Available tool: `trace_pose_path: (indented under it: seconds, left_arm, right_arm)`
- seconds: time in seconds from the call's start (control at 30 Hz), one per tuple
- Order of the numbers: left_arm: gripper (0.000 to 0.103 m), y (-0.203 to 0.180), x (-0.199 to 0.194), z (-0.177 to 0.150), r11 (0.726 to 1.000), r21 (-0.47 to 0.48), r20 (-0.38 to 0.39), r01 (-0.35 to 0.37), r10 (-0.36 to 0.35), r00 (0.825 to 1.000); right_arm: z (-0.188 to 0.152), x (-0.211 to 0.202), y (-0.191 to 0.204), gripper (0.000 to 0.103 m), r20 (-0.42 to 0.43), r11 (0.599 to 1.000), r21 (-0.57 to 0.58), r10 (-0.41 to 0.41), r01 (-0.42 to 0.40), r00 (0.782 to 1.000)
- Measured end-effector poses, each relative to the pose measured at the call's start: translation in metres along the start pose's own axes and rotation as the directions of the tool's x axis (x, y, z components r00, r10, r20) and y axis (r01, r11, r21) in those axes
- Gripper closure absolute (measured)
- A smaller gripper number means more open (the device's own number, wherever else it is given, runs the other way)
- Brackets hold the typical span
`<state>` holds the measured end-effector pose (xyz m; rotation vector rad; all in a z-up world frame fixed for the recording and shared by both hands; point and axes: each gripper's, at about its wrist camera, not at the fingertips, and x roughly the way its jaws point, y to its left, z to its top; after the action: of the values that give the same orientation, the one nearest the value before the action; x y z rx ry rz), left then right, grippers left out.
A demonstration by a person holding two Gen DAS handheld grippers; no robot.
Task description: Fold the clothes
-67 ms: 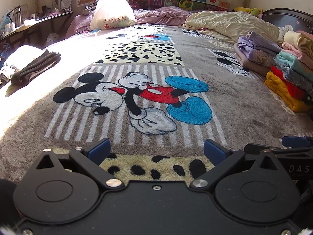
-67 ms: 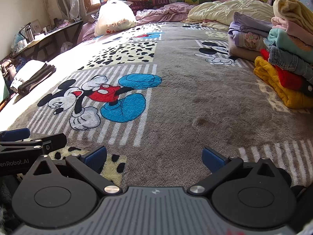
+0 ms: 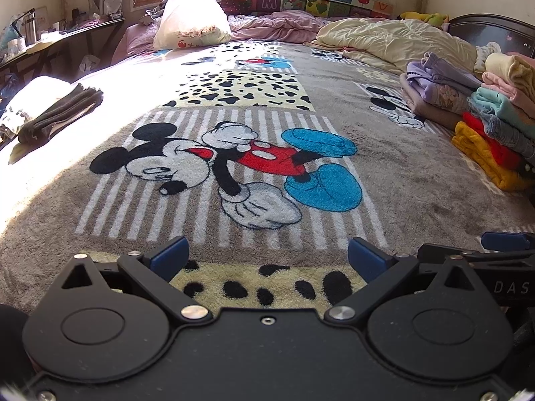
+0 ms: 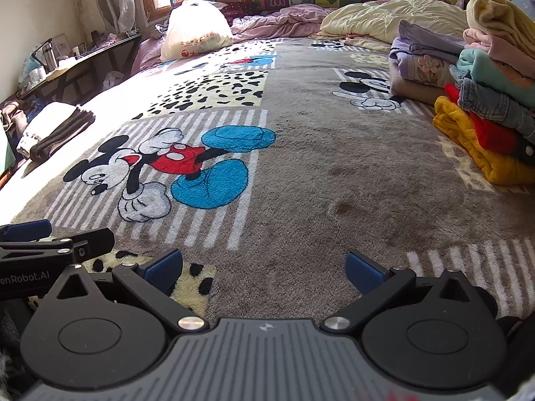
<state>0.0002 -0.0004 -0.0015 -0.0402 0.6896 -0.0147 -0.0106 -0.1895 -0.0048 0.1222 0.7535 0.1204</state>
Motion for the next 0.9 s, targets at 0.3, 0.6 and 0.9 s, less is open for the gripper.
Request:
trace_pose_path:
  seconds: [0.3, 0.6, 0.9]
  left_arm:
    - [0.000, 0.0001, 0.0017, -0.0035, 1.000, -0.002, 0.000, -0.002, 0.002, 1.000]
    - [0.000, 0.0002, 0.0011, -0.0014, 1.000, 0.003, -0.010, -0.002, 0.002, 1.000]
    - [0.000, 0.0008, 0.0015, -0.0006, 1.000, 0.005, -0.015, -0.001, 0.002, 1.000]
  right_arm:
    - [0.0001, -0.0012, -0.0004, 0.000, 0.002, 1.000, 0.000, 0.006, -0.006, 1.000]
    - [-0.0002, 0.0009, 0.0005, 0.000, -0.003, 1.000, 0.002, 0.004, -0.004, 1.000]
    - [-0.0008, 0.0008, -0.0009, 0.000, -0.005, 1.000, 0.000, 0.007, -0.007, 1.000]
